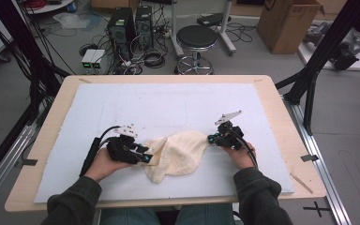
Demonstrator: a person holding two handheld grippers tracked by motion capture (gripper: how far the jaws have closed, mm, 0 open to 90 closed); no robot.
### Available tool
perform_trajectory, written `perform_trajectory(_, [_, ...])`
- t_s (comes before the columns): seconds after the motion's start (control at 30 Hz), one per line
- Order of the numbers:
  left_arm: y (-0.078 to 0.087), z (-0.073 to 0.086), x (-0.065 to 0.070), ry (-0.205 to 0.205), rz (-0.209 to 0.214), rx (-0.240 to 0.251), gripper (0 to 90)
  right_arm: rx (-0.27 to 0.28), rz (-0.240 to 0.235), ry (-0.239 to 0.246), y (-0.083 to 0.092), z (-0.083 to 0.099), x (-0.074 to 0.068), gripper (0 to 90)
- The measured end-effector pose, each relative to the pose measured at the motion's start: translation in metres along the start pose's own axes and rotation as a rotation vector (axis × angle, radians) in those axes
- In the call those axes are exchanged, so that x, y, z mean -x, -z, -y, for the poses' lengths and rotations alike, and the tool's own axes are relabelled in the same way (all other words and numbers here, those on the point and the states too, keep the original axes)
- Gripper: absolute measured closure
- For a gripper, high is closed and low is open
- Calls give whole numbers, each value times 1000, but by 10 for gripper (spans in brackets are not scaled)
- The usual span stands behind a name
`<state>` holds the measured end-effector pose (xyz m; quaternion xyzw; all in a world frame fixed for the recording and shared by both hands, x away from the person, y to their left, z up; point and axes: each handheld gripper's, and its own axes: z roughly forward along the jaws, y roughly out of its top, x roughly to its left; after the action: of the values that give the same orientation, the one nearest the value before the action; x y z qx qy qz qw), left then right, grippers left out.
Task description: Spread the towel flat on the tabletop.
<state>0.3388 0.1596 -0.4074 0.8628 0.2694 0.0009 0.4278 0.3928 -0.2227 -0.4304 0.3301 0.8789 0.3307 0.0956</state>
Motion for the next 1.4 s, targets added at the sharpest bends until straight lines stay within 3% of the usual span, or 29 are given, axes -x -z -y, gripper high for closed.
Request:
perform_trajectory(0.1, [11, -8, -10, 24, -26, 51, 609, 3, 3, 13, -1, -1, -1, 875])
perform_trajectory(0.2, [20, -19, -21, 40, -82, 104, 626, 4, -5, 9, -1, 0, 0, 871])
perform_trajectory(0.3, [19, -24, -29, 56, -122, 120, 618, 8, -11, 7, -1, 0, 1, 856])
perform_trajectory(0.37, [11, -24, -35, 84, -116, 84, 584, 21, -15, 9, 0, 0, 2, 817])
perform_trajectory(0.5, [-6, -20, -43, 112, -151, -23, 592, 70, -34, -18, 2, -1, 3, 693])
perform_trajectory(0.6, [-18, -15, -43, 114, -149, -86, 608, 44, -25, -10, -6, -2, 1, 620])
perform_trajectory(0.67, [-27, -11, -42, 115, -163, -132, 609, 45, -20, -11, -6, -2, 0, 624])
perform_trajectory(0.73, [-28, -10, -40, 82, -189, -140, 649, 44, -5, -2, -8, -2, -1, 671])
perform_trajectory(0.8, [-31, -10, -36, 61, -163, -139, 759, 48, 19, 14, -9, -2, -3, 733])
perform_trajectory(0.87, [-32, -13, -30, 1, -189, -154, 849, 49, 12, 27, -10, -2, -4, 836])
perform_trajectory(0.93, [-32, -14, -26, -16, -208, -143, 864, 46, -8, 42, -10, -3, -4, 878])
perform_trajectory(1.03, [-20, -16, -24, -22, -248, -89, 868, 69, 16, 50, -2, -4, -4, 883])
perform_trajectory(1.13, [2, -23, -21, -11, -287, 32, 869, 139, 54, 67, 22, -10, -5, 883])
perform_trajectory(1.27, [27, -32, -14, -16, -327, 131, 869, 187, 67, 93, 40, -19, -8, 883])
perform_trajectory(1.33, [36, -34, -10, -17, -313, 165, 869, 217, 72, 122, 55, -26, -16, 883])
perform_trajectory(1.4, [42, -33, -7, -24, -283, 159, 869, 227, 71, 131, 57, -28, -18, 883])
